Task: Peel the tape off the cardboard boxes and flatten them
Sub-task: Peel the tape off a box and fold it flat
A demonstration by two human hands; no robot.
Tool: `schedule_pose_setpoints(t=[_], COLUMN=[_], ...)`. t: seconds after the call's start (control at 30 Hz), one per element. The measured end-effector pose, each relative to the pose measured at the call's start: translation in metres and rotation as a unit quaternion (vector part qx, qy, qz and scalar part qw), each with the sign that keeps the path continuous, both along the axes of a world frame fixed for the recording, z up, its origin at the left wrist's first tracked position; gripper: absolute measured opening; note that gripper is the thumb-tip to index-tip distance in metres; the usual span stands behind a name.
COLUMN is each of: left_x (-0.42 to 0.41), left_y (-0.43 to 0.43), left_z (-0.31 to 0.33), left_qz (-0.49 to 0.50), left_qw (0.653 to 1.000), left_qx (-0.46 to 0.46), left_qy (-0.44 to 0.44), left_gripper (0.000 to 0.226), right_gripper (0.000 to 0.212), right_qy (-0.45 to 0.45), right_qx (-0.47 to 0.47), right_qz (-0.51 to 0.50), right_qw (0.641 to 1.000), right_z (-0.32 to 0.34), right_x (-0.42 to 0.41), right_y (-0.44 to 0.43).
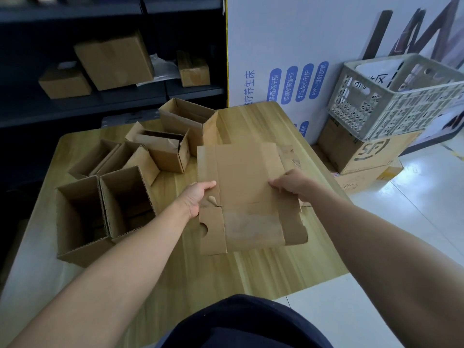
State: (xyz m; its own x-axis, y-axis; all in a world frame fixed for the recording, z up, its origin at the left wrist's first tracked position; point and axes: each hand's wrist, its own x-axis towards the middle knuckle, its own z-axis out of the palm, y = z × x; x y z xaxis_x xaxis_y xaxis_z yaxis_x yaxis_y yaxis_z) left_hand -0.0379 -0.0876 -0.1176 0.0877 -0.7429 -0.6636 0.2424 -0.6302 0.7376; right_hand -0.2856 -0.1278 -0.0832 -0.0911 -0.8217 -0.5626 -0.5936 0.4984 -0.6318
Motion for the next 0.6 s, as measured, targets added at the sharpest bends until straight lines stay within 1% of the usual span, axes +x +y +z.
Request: schedule_pose_setpoints(t=[0.03,0.1,0.2,0.27,0.33,0.37,0.4,0.43,0.5,0.6], left_x=[-0.001,-0.005,-0.01,-0.008,-0.006,-0.006,-0.006,-0.006,-0.009,-0.015], left_y=[-0.001,0.0,-0.001,-0.003,-0.005,-0.005,-0.005,-0.005,-0.004,-0.002], left_z=[-0.003,-0.004,-0.001,-0.004,-0.01,-0.013,-0.016,-0.018,-0.024,-0.031], left_qz=[-0.008,-0.018,-0.044,-0.046,-0.033,-0.02,-0.006,0.006,0.003,-0.007], left_qw=[1.0,0.999,0.999,0.998,0.996,0.993,0.99,0.988,0.988,0.988], left_qx=[0.002,-0.003,-0.003,-0.008,-0.007,-0.008,-0.008,-0.008,-0.003,-0.007], left_qy=[-0.022,-0.042,-0.009,-0.029,-0.087,-0.118,-0.14,-0.153,-0.157,-0.152], left_gripper=[0.026,0.032,0.035,0.037,0.041,0.04,0.035,0.031,0.028,0.031], right_gripper=[0.039,0.039,0.037,0.037,0.037,0.037,0.038,0.04,0.045,0.038], right_qy=[-0.001,-0.015,0.005,0.041,0.094,0.126,0.176,0.201,0.238,0.289], right_qx=[0.005,-0.002,-0.016,-0.021,-0.013,-0.008,-0.015,-0.02,-0.03,-0.049], right_qz=[-0.008,-0.016,-0.025,-0.04,-0.033,-0.038,-0.023,-0.02,0.006,0.009], right_qw=[1.0,1.0,1.0,0.998,0.995,0.991,0.984,0.979,0.971,0.956], right_z=[-0.003,-0.005,-0.004,-0.008,-0.01,-0.01,-0.009,-0.011,-0.02,-0.037], right_x=[-0.002,-0.005,-0.019,-0.035,-0.052,-0.061,-0.069,-0.078,-0.089,-0.091], right_y=[-0.002,-0.007,-0.013,-0.018,-0.017,-0.016,-0.014,-0.013,-0.015,-0.02])
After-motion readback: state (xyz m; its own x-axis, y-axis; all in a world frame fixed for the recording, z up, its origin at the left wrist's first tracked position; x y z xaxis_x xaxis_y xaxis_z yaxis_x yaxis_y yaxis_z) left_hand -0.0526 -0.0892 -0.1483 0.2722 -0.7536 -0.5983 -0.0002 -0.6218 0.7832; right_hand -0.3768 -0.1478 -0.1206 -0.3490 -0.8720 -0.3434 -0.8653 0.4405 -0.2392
